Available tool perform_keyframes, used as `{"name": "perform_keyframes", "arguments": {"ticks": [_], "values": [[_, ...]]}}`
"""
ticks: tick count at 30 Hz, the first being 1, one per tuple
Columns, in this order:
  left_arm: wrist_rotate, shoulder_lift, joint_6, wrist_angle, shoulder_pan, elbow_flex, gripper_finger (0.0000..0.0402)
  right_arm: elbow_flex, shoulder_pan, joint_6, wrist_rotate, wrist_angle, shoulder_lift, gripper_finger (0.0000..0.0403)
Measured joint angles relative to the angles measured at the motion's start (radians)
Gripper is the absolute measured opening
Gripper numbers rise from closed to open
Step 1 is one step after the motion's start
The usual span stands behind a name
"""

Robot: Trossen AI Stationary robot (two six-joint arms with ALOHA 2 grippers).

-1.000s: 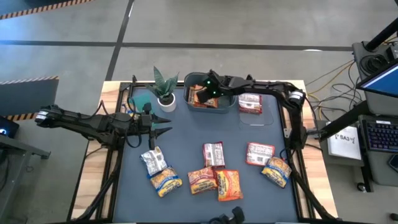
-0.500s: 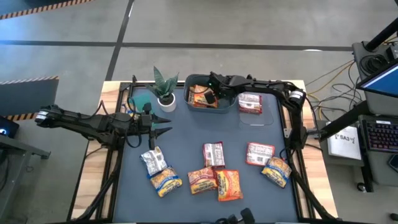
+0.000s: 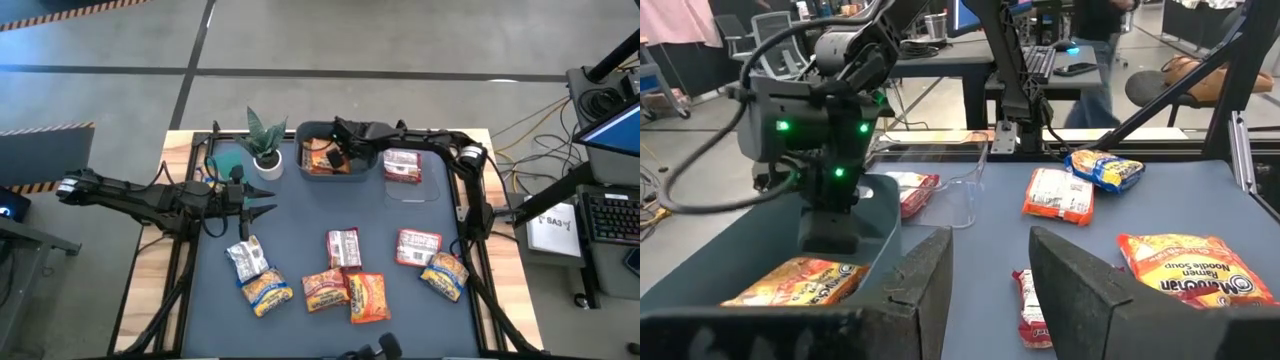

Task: Sort Maruchan noodles
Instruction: Put the orange noodle pack into the blue bin

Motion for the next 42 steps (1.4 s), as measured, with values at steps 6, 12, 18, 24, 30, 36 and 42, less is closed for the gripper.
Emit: {"name": "perform_keyframes", "arguments": {"ticks": [6, 12, 18, 24, 30, 36, 42], "values": [[0.000, 0.000, 0.000, 0.000, 0.000, 0.000, 0.0117, 0.070, 0.011, -0.040, -0.059, -0.016, 0.003, 0.0043], [0.000, 0.000, -0.028, 0.001, 0.000, 0.000, 0.0117, 0.118, 0.041, -0.081, -0.035, -0.125, -0.084, 0.0043], [0.000, 0.060, -0.087, 0.058, 0.000, 0.000, 0.0109, 0.021, 0.141, -0.149, -0.036, -0.123, -0.241, 0.0043], [-0.025, 0.191, -0.103, 0.163, 0.012, 0.024, 0.0060, -0.207, 0.318, -0.195, -0.034, 0.077, -0.429, 0.0043], [-0.047, 0.364, -0.055, 0.055, 0.105, 0.196, 0.0006, -0.446, 0.466, -0.218, -0.032, 0.341, -0.587, 0.0043], [0.027, 0.580, 0.063, -0.159, 0.268, 0.400, 0.0001, -0.652, 0.572, -0.247, -0.033, 0.573, -0.686, 0.0043], [0.033, 0.802, 0.142, -0.229, 0.382, 0.529, 0.0000, -0.796, 0.621, -0.241, -0.033, 0.772, -0.728, 0.0043]]}}
